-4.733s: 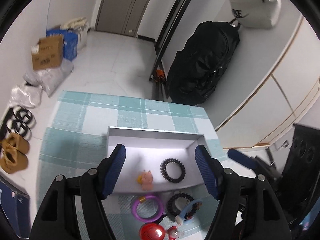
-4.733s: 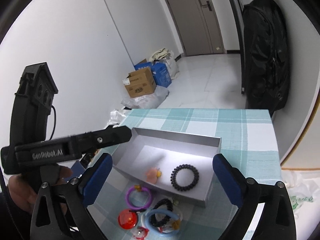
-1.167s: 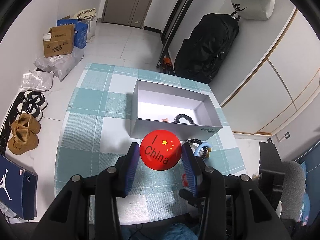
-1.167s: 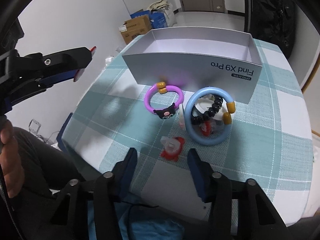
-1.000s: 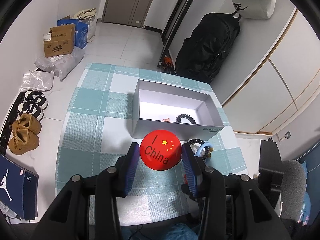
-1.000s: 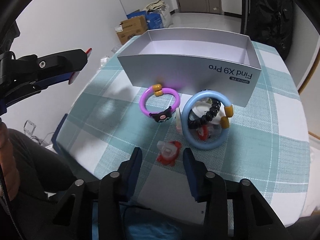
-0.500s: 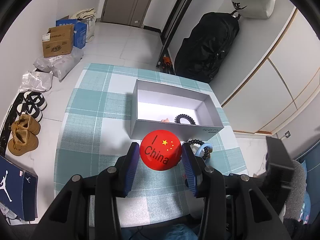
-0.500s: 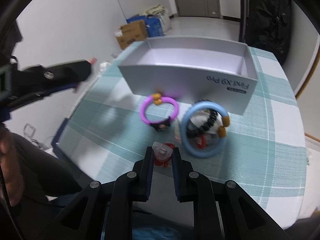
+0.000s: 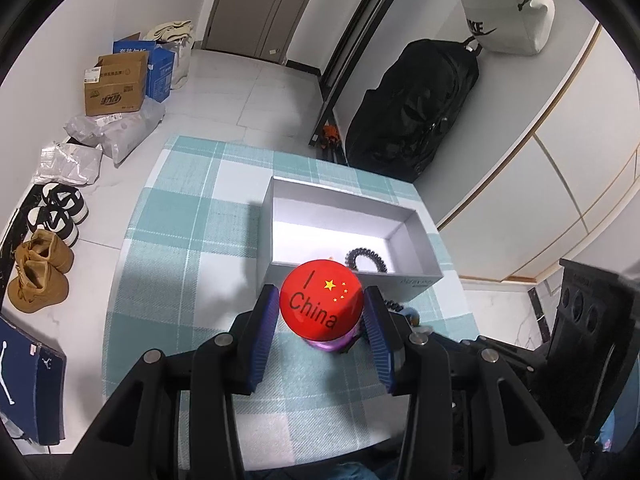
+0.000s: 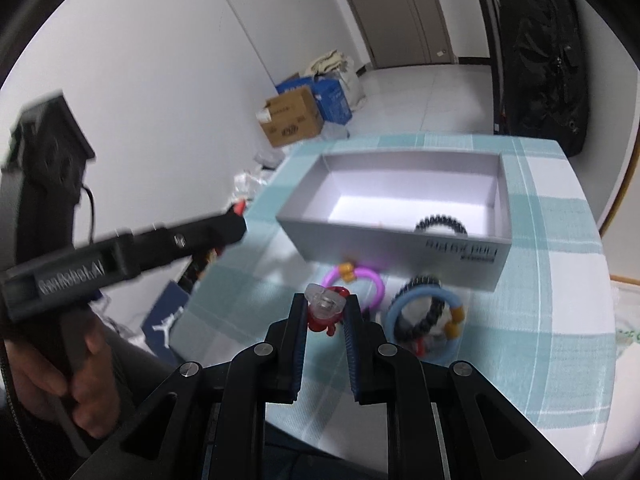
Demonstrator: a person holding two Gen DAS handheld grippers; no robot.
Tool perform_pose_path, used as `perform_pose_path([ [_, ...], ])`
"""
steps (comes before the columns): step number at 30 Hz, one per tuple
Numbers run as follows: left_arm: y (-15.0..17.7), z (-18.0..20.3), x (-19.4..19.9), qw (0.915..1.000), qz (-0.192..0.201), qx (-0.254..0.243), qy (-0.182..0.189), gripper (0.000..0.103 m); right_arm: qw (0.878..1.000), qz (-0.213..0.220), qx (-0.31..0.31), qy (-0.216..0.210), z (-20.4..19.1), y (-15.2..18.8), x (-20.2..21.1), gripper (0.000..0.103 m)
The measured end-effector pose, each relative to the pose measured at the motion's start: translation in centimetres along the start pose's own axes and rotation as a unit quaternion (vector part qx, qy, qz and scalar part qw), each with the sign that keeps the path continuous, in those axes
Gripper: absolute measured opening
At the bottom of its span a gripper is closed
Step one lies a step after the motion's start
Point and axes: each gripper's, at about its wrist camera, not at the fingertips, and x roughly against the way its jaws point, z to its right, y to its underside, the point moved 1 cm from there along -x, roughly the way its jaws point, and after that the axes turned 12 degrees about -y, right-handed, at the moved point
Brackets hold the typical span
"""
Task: Organize jewelry
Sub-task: 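Carry badge and red figurine into the silver box and open both tools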
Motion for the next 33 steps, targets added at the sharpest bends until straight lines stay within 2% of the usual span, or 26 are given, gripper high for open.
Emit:
perform_pose_path([
  [5,-0.8,0.6,-0.3,0.9999,0.007,0.006,0.009,0.038,0.999,0.032,-0.007,-0.023,0.2,-1.4,1.3,0.017],
  [12,-2.2,1.2,-1.8,0.9997,-0.002,0.013,0.021,0.038,0.998,0.058,-0.021,-0.025,1.7,-3.3,2.4,0.017],
  [21,-4.3,2.3,-4.4,0.9992,-0.021,0.016,0.03,0.038,0.997,0.057,-0.044,-0.026,4.6,-6.2,1.6,0.017],
  [26,-4.8,2.5,-6.2,0.9981,-0.045,0.017,0.037,0.038,0.996,0.053,-0.063,-0.028,6.0,-7.2,0.9,0.017],
  [33,-5.4,2.9,-7.4,0.9972,-0.059,0.015,0.043,0.038,0.995,0.045,-0.077,-0.033,7.4,-8.1,0.2,0.017],
])
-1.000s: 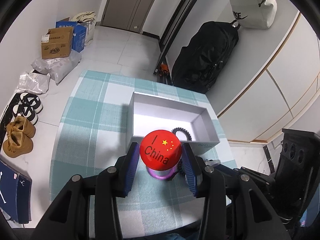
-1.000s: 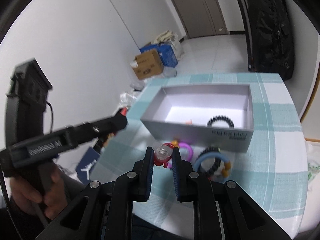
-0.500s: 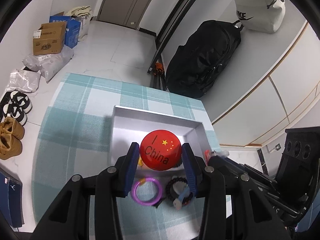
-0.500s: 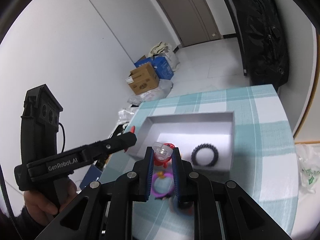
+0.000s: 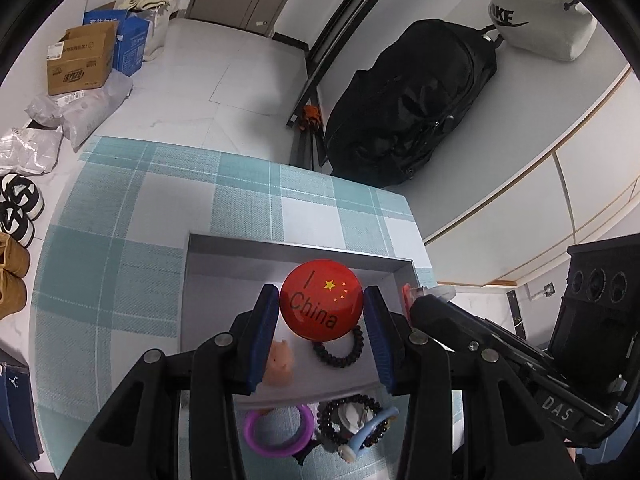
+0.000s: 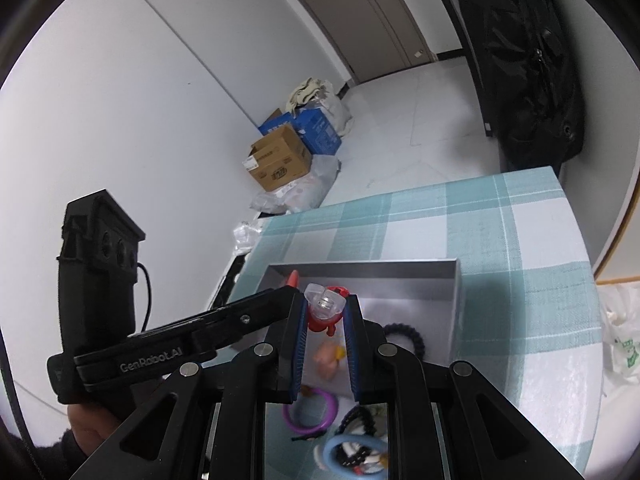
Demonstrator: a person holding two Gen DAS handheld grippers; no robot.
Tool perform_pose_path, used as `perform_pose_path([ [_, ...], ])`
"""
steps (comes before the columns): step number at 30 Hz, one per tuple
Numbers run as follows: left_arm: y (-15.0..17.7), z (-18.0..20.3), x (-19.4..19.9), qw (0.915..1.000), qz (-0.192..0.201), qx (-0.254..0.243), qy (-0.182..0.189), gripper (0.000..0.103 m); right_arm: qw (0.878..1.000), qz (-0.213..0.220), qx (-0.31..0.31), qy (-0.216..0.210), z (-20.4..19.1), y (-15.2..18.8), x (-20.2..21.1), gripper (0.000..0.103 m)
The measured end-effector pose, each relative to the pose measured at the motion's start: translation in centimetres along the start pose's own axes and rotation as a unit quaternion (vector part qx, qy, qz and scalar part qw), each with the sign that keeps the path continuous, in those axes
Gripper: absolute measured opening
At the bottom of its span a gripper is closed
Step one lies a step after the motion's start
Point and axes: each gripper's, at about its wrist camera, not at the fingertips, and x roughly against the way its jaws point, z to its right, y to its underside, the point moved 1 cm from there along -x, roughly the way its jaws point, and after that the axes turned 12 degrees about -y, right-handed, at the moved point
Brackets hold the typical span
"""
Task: Organize jewelry
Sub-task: 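Carry badge and red figurine into the silver box and open both tools, then lift both tools out of the box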
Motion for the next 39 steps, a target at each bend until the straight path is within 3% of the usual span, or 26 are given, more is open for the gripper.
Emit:
perform_pose_path([
  [11,-0.4,0.4,-1.4,0.9999,-0.014,-0.007,0.001,0.038,1.0,-0.021,-0.02,0.011,1.7,-0.5,-1.6,0.017],
  [18,-0.5,0.9,-1.6,0.9994,-0.026,-0.024,-0.007,0.038,0.998,-0.027,-0.058,-0.003,3.0,-0.6,-1.9,0.019],
  [21,-0.5,0.8,-1.6,0.9994,-0.031,-0.018,-0.006,0.045,0.999,-0.02,-0.051,-0.006,2.7,-0.7,-1.6,0.029],
  [23,-0.5,0.5,-1.5,0.9995,-0.03,-0.009,-0.006,0.062,0.999,-0.007,-0.048,-0.012,2.5,-0.7,-1.1,0.036],
  [25,-0.5,0.2,-1.1,0.9996,-0.027,0.0,0.004,0.063,0.998,0.007,-0.05,-0.023,2.3,-0.8,-0.4,0.049],
  [30,-0.2,0.5,0.1,0.9999,-0.009,-0.013,0.003,0.064,0.998,0.04,-0.042,-0.021,1.8,-1.2,1.1,0.05],
  [33,0.2,0.6,0.7,0.9997,0.001,-0.022,-0.004,0.065,0.997,0.055,-0.039,-0.023,1.5,-1.2,1.7,0.057],
  [39,0.9,0.3,1.8,0.9989,0.021,-0.034,-0.026,0.065,0.997,0.061,-0.034,-0.017,1.0,-0.9,2.0,0.057],
])
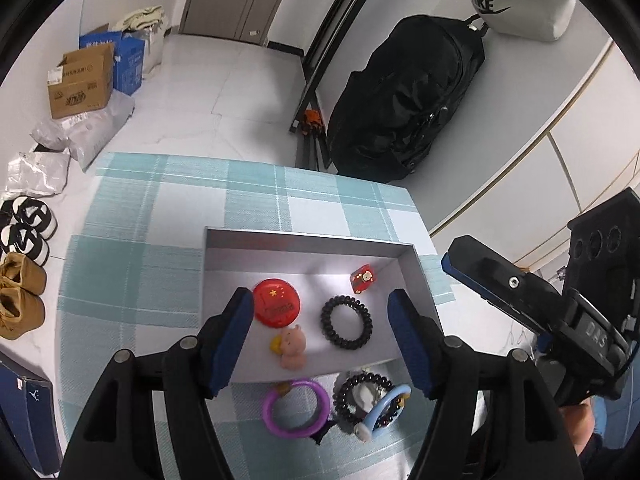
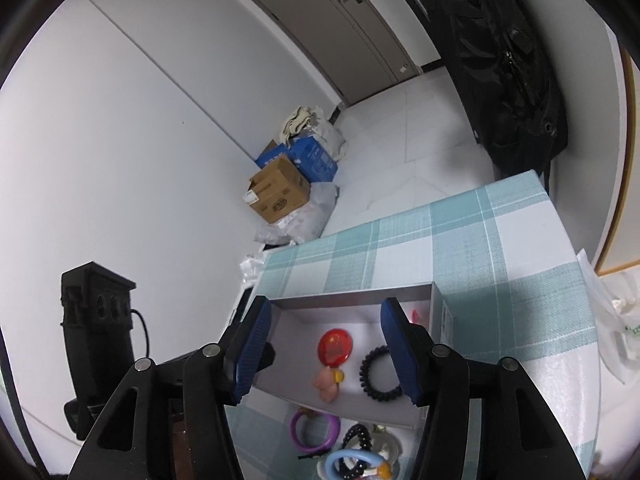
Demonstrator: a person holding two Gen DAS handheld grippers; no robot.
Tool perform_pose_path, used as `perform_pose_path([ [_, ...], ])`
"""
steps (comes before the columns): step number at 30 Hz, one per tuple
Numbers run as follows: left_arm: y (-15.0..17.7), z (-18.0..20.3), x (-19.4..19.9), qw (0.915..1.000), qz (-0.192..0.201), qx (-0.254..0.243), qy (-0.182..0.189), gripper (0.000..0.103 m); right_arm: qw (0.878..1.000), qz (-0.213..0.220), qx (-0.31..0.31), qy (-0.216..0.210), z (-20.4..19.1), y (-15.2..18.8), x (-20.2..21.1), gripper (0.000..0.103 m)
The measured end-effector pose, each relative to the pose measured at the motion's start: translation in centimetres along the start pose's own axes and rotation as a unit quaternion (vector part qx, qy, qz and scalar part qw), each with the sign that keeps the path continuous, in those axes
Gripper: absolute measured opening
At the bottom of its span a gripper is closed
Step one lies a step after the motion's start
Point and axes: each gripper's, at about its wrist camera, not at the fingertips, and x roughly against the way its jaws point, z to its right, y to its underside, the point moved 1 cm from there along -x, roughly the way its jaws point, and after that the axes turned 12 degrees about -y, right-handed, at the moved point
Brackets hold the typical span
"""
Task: Organize jewelry
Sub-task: 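Lift both tools out of the box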
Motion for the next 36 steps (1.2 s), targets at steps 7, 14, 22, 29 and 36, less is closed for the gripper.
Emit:
perform_pose_path([
  [7,1.1,-0.4,1.7,0.9992,0.028,-0.008,-0.028,0.065,1.0,0.009,0.012,0.006,-0.5,0.8,0.8,0.068],
  [14,2.6,-0.5,2.9,0.9976,0.052,-0.019,-0.041,0.074,0.999,0.012,0.037,0.024,-1.1,2.3,1.7,0.077],
  [22,3.9,-1.6,3.4,0.9978,0.051,0.013,-0.04,0.075,0.997,0.008,0.069,0.038,-2.1,4.2,3.2,0.09],
  [29,4.9,-1.8,3.8,0.9966,0.056,0.027,-0.055,0.079,0.994,-0.015,0.09,0.061,-2.4,7.0,3.9,0.098],
  [36,5.8,-1.5,3.7,0.9966,0.052,0.01,-0.064,0.08,0.988,-0.08,0.106,0.081,-2.2,9.4,2.0,0.098],
])
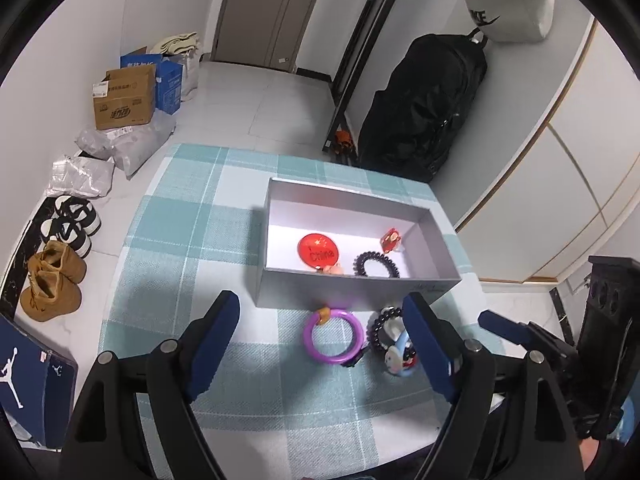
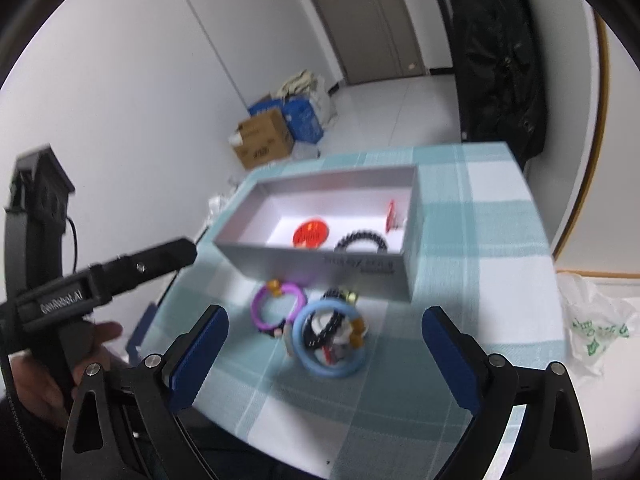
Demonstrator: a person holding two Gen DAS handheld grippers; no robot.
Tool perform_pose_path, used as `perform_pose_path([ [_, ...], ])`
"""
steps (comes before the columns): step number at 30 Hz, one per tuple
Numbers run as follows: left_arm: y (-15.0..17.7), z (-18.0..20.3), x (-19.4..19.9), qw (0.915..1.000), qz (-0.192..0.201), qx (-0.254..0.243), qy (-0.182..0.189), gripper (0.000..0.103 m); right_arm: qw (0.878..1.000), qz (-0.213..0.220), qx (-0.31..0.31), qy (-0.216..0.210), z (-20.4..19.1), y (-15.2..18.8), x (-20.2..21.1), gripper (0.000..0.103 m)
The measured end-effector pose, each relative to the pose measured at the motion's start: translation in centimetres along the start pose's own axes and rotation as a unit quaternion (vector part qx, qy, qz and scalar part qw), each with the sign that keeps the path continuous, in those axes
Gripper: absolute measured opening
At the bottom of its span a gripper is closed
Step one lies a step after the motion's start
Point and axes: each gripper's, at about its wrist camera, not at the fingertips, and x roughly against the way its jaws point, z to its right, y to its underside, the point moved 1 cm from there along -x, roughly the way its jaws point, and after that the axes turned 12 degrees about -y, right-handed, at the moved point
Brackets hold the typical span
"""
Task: Organize jewelry
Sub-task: 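Lift both tools out of the box, then grasp the light-blue ring with the right tool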
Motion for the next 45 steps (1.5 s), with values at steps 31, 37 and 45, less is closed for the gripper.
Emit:
perform_pose_path([
  [31,1.4,-1.3,-0.5,0.9994,-0.033,0.009,-0.012,0.08,0.997,-0.075,0.014,0.028,0.2,1.4,-4.5,0.056],
  [37,1.6,-1.4,-0.6,0.9992,-0.037,0.006,-0.015,0.08,0.998,-0.061,0.006,0.02,-0.1,1.0,-3.7,0.056],
  [45,2.1,-0.1,-1.4,0.998,-0.046,-0.032,-0.031,0.08,1.0,-0.018,0.005,0.003,-0.7,-0.3,-1.3,0.056],
])
